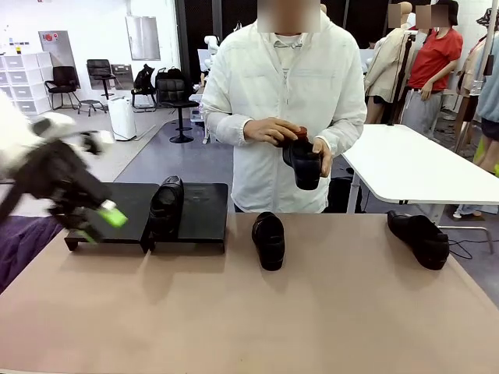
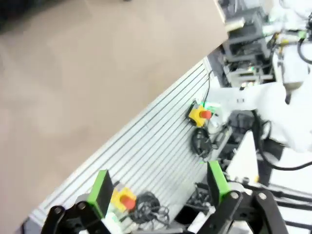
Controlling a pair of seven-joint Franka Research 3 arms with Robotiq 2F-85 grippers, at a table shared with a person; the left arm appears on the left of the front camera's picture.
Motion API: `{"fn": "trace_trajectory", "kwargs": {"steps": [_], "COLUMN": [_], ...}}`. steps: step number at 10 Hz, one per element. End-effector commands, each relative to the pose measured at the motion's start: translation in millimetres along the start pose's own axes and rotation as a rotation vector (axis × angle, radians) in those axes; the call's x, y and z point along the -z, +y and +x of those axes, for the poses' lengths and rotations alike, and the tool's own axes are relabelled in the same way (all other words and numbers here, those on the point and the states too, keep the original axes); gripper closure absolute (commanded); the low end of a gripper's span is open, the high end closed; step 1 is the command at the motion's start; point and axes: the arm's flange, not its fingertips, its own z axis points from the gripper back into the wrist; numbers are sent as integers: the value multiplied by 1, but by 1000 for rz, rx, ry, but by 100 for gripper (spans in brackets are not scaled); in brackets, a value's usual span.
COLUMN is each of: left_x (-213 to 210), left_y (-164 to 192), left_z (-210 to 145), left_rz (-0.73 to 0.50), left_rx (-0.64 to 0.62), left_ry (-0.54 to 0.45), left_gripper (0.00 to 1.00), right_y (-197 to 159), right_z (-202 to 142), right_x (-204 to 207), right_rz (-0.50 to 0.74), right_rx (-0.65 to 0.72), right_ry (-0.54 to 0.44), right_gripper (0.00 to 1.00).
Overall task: Organize the shoes by placing them on the stand.
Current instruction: Place the Shoe from the middle of the table onto the Shoes Stand.
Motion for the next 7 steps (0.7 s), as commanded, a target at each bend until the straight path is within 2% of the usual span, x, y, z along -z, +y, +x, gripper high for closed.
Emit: {"fn": "trace_trajectory", "kwargs": {"steps": [1, 2, 3, 7], "left_x": [-32, -34, -33, -33], "left_y": [21, 28, 17, 17], "left_z": [-52, -63, -27, -27], "left_rz": [32, 89, -2, -2], "left_rx": [-156, -248, -80, -80], "left_ry": [-170, -202, -74, -74], "left_gripper": [0, 0, 0, 0], "right_y": [-2, -2, -2, -2], "right_z": [0, 0, 0, 0], "right_x": [-5, -5, -5, -5], "right_rz": [-3, -3, -3, -3], "right_rx": [-24, -24, -24, -24], "right_ry": [7, 7, 7, 7], "right_gripper": [0, 0, 0, 0]}}
